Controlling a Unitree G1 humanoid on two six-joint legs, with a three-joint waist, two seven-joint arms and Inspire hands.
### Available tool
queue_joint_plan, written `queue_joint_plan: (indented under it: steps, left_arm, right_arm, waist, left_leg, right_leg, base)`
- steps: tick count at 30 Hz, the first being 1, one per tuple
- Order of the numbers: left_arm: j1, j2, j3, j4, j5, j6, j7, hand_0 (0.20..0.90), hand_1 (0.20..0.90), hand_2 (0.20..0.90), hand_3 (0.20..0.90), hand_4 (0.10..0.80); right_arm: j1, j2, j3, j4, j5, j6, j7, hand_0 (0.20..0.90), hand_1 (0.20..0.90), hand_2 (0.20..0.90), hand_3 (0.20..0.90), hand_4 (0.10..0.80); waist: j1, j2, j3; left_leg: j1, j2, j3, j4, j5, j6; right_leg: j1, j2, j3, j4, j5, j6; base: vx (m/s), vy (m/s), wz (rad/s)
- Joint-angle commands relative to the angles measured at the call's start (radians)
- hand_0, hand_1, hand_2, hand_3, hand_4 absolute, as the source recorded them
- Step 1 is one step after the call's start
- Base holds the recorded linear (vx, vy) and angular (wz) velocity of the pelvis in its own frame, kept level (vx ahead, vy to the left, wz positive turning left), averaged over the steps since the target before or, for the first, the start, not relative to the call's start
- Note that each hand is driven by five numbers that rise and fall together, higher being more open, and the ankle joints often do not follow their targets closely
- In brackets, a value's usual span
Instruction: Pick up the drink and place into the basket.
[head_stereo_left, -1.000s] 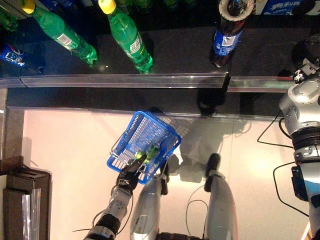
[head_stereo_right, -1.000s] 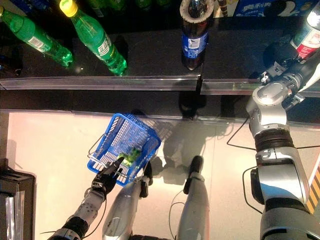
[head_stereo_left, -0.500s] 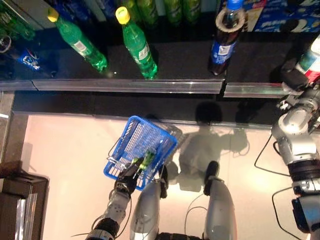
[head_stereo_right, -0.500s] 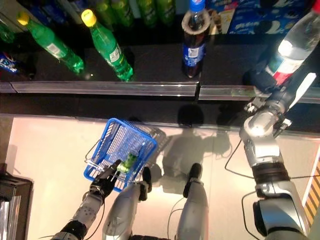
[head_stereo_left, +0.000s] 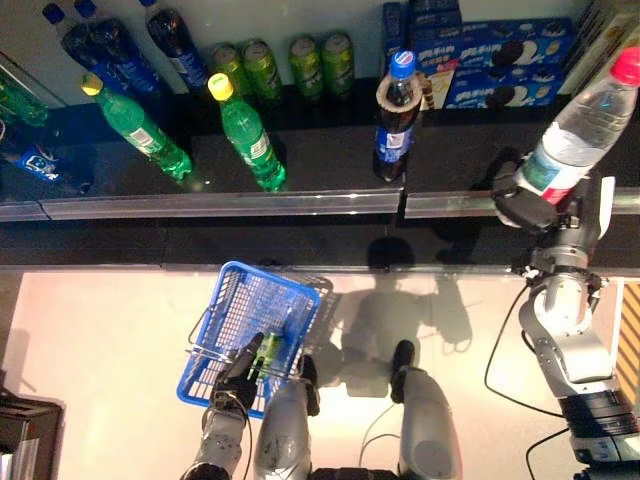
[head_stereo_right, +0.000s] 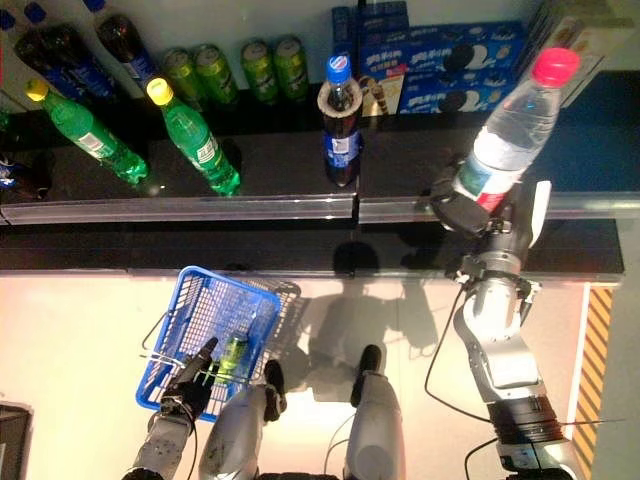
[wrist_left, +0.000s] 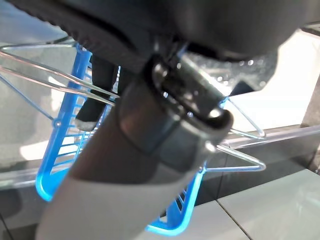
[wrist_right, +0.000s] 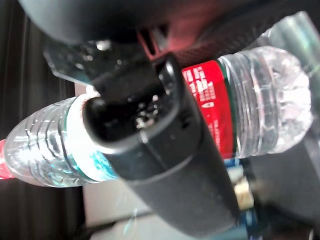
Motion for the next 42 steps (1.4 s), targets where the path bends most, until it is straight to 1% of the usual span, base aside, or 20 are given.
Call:
queue_joint_plan:
  steps: [1, 2, 8, 9, 10, 13, 15, 17, 20, 24, 26, 27, 28, 29, 31, 32, 33, 34, 36, 42]
  left_arm:
    - [0.105, 0.109, 0.070, -0.177, 0.026, -0.154, -0.049, 0.300, 0.300, 0.300, 0.200, 0.100]
    - [0.110, 0.106, 0.068, -0.202, 0.021, -0.165, -0.050, 0.300, 0.300, 0.300, 0.200, 0.100]
    - [0.132, 0.102, 0.028, -0.295, 0.018, -0.200, -0.081, 0.300, 0.300, 0.300, 0.200, 0.100]
    - [0.133, 0.102, 0.027, -0.298, 0.018, -0.200, -0.082, 0.300, 0.300, 0.300, 0.200, 0.100]
    - [0.138, 0.106, 0.011, -0.334, 0.018, -0.201, -0.081, 0.300, 0.300, 0.300, 0.200, 0.100]
    - [0.145, 0.109, -0.011, -0.381, 0.008, -0.206, -0.097, 0.300, 0.300, 0.300, 0.200, 0.100]
    - [0.147, 0.112, -0.022, -0.410, 0.018, -0.202, -0.099, 0.300, 0.300, 0.300, 0.200, 0.100]
    - [0.152, 0.120, -0.051, -0.483, 0.030, -0.194, -0.106, 0.300, 0.300, 0.300, 0.200, 0.100]
    - [0.161, 0.132, -0.065, -0.539, 0.036, -0.183, -0.119, 0.300, 0.300, 0.300, 0.200, 0.100]
    - [0.186, 0.149, -0.080, -0.648, 0.042, -0.164, -0.141, 0.300, 0.300, 0.300, 0.200, 0.100]
    - [0.201, 0.161, -0.095, -0.728, 0.047, -0.144, -0.163, 0.300, 0.300, 0.300, 0.200, 0.100]
    - [0.204, 0.164, -0.096, -0.742, 0.045, -0.139, -0.166, 0.300, 0.300, 0.300, 0.200, 0.100]
    - [0.212, 0.175, -0.109, -0.796, 0.038, -0.122, -0.173, 0.300, 0.300, 0.300, 0.200, 0.100]
    - [0.213, 0.175, -0.109, -0.797, 0.038, -0.121, -0.172, 0.300, 0.300, 0.300, 0.200, 0.100]
    - [0.220, 0.193, -0.119, -0.879, 0.042, -0.099, -0.198, 0.300, 0.300, 0.300, 0.200, 0.100]
    - [0.221, 0.199, -0.122, -0.899, 0.042, -0.091, -0.200, 0.300, 0.300, 0.300, 0.200, 0.100]
    - [0.222, 0.213, -0.127, -0.954, 0.032, -0.066, -0.209, 0.300, 0.300, 0.300, 0.200, 0.100]
    - [0.222, 0.214, -0.127, -0.961, 0.029, -0.063, -0.212, 0.300, 0.300, 0.300, 0.200, 0.100]
    - [0.218, 0.223, -0.135, -1.020, -0.024, -0.020, -0.233, 0.300, 0.300, 0.300, 0.200, 0.100]
    - [0.194, 0.249, -0.161, -1.162, -0.069, 0.050, -0.338, 0.300, 0.300, 0.300, 0.200, 0.100]
  right_arm:
    - [-0.082, -0.004, -0.026, -0.270, 0.013, -0.190, 0.146, 0.300, 0.300, 0.300, 0.200, 0.100]
    - [-0.070, 0.004, 0.001, -0.298, 0.067, -0.177, 0.209, 0.300, 0.300, 0.300, 0.200, 0.100]
    - [-0.075, 0.045, 0.120, -0.353, 0.210, -0.121, 0.348, 0.300, 0.300, 0.300, 0.200, 0.100]
    - [-0.076, 0.046, 0.123, -0.355, 0.212, -0.118, 0.349, 0.300, 0.300, 0.300, 0.200, 0.100]
    - [-0.091, 0.061, 0.164, -0.363, 0.216, -0.102, 0.352, 0.300, 0.300, 0.300, 0.200, 0.100]
    - [-0.122, 0.079, 0.222, -0.380, 0.236, -0.076, 0.358, 0.300, 0.300, 0.300, 0.200, 0.100]
    - [-0.137, 0.087, 0.249, -0.385, 0.229, -0.065, 0.344, 0.300, 0.300, 0.300, 0.200, 0.100]
    - [-0.172, 0.104, 0.303, -0.392, 0.216, -0.050, 0.314, 0.300, 0.300, 0.300, 0.200, 0.100]
    - [-0.194, 0.113, 0.337, -0.398, 0.218, -0.037, 0.307, 0.300, 0.300, 0.300, 0.200, 0.100]
    - [-0.222, 0.132, 0.393, -0.412, 0.194, -0.016, 0.289, 0.300, 0.300, 0.300, 0.200, 0.100]
    - [-0.245, 0.143, 0.429, -0.410, 0.159, -0.005, 0.260, 0.300, 0.300, 0.300, 0.200, 0.100]
    - [-0.250, 0.144, 0.433, -0.410, 0.151, -0.003, 0.254, 0.300, 0.300, 0.300, 0.200, 0.100]
    - [-0.274, 0.154, 0.456, -0.405, 0.127, 0.006, 0.221, 0.300, 0.300, 0.300, 0.200, 0.100]
    - [-0.274, 0.154, 0.456, -0.405, 0.127, 0.006, 0.221, 0.300, 0.300, 0.300, 0.200, 0.100]
    - [-0.304, 0.169, 0.484, -0.380, 0.090, 0.025, 0.173, 0.300, 0.300, 0.300, 0.200, 0.100]
    - [-0.310, 0.174, 0.490, -0.372, 0.089, 0.029, 0.162, 0.300, 0.300, 0.300, 0.200, 0.100]
    - [-0.325, 0.186, 0.507, -0.350, 0.084, 0.038, 0.136, 0.300, 0.300, 0.300, 0.200, 0.100]
    - [-0.326, 0.188, 0.509, -0.346, 0.086, 0.040, 0.135, 0.300, 0.300, 0.300, 0.200, 0.100]
    - [-0.342, 0.207, 0.525, -0.322, 0.131, 0.067, 0.105, 0.300, 0.300, 0.300, 0.200, 0.100]
    - [-0.376, 0.250, 0.576, -0.240, 0.080, 0.089, 0.022, 0.300, 0.300, 0.300, 0.200, 0.100]
  waist:
    - [0.005, -0.053, -0.169]
    - [0.011, -0.055, -0.181]
    - [0.046, -0.055, -0.218]
    - [0.047, -0.055, -0.219]
    - [0.061, -0.051, -0.225]
    - [0.083, -0.046, -0.232]
    - [0.094, -0.045, -0.234]
    - [0.122, -0.039, -0.226]
    - [0.146, -0.033, -0.216]
    - [0.186, -0.026, -0.202]
    - [0.218, -0.025, -0.192]
    - [0.222, -0.025, -0.191]
    - [0.246, -0.024, -0.184]
    - [0.245, -0.024, -0.184]
    - [0.278, -0.021, -0.178]
    - [0.285, -0.021, -0.176]
    - [0.305, -0.019, -0.172]
    - [0.307, -0.019, -0.172]
    - [0.330, -0.018, -0.164]
    - [0.391, -0.021, -0.143]
  left_leg:
    - [-0.029, 0.022, 0.006, 0.093, 0.100, -0.014]
    - [-0.013, 0.021, 0.006, 0.077, 0.102, -0.015]
    - [0.028, 0.008, -0.011, 0.024, 0.117, -0.020]
    - [0.029, 0.008, -0.012, 0.023, 0.118, -0.021]
    - [0.035, 0.002, -0.021, 0.007, 0.128, -0.023]
    - [0.040, -0.008, -0.036, -0.015, 0.136, -0.022]
    - [0.040, -0.013, -0.044, -0.023, 0.139, -0.021]
    - [0.029, -0.021, -0.068, -0.023, 0.145, -0.020]
    - [0.018, -0.031, -0.092, -0.021, 0.147, -0.018]
    - [0.000, -0.053, -0.136, -0.007, 0.155, -0.015]
    - [-0.016, -0.070, -0.165, 0.007, 0.154, -0.011]
    - [-0.018, -0.073, -0.169, 0.009, 0.153, -0.010]
    - [-0.029, -0.085, -0.189, 0.017, 0.155, -0.008]
    - [-0.029, -0.086, -0.190, 0.018, 0.154, -0.008]
    - [-0.041, -0.106, -0.219, 0.024, 0.155, -0.003]
    - [-0.044, -0.109, -0.226, 0.025, 0.156, -0.003]
    - [-0.050, -0.121, -0.244, 0.026, 0.155, 0.000]
    - [-0.050, -0.123, -0.247, 0.026, 0.155, 0.000]
    - [-0.056, -0.138, -0.269, 0.024, 0.152, 0.003]
    - [-0.078, -0.167, -0.317, 0.042, 0.135, 0.014]
  right_leg:
    - [0.140, -0.011, -0.020, -0.032, -0.072, 0.003]
    - [0.160, -0.009, -0.022, -0.051, -0.069, 0.005]
    - [0.228, 0.001, -0.041, -0.120, -0.054, 0.010]
    - [0.230, 0.001, -0.043, -0.122, -0.054, 0.010]
    - [0.244, 0.003, -0.049, -0.134, -0.051, 0.011]
    - [0.258, 0.002, -0.059, -0.146, -0.048, 0.012]
    - [0.263, 0.001, -0.066, -0.150, -0.047, 0.013]
    - [0.266, -0.003, -0.084, -0.148, -0.047, 0.010]
    - [0.267, -0.006, -0.099, -0.140, -0.051, 0.008]
    - [0.274, -0.008, -0.120, -0.135, -0.053, 0.006]
    - [0.281, -0.010, -0.137, -0.135, -0.054, 0.004]
    - [0.282, -0.010, -0.141, -0.135, -0.054, 0.003]
    - [0.288, -0.012, -0.154, -0.135, -0.053, 0.002]
    - [0.289, -0.012, -0.155, -0.135, -0.053, 0.002]
    - [0.299, -0.012, -0.173, -0.138, -0.053, 0.002]
    - [0.302, -0.012, -0.178, -0.139, -0.052, 0.002]
    - [0.308, -0.012, -0.191, -0.142, -0.051, 0.002]
    - [0.310, -0.012, -0.193, -0.142, -0.051, 0.002]
    - [0.316, -0.013, -0.209, -0.147, -0.047, 0.005]
    - [0.329, -0.014, -0.256, -0.139, -0.047, 0.009]
  base:
    - [0.050, 0.042, 0.03]
    - [0.000, 0.000, 0.00]
    - [0.040, 0.030, 0.08]
    - [0.036, 0.043, 0.16]
    - [0.026, 0.038, 0.14]
    - [0.018, 0.045, 0.23]
    - [-0.005, 0.020, 0.19]
    - [-0.039, 0.018, 0.33]
    - [-0.043, 0.021, 0.32]
    - [-0.027, 0.003, 0.27]
    - [-0.021, -0.036, 0.34]
    - [-0.019, -0.057, 0.37]
    - [-0.007, -0.030, 0.25]
    - [0.002, -0.034, 0.29]
    - [0.016, -0.028, 0.37]
    - [0.026, -0.043, 0.49]
    - [0.019, -0.031, 0.41]
    - [0.021, -0.041, 0.47]
    - [0.016, -0.033, 0.39]
    - [0.026, -0.055, 0.36]
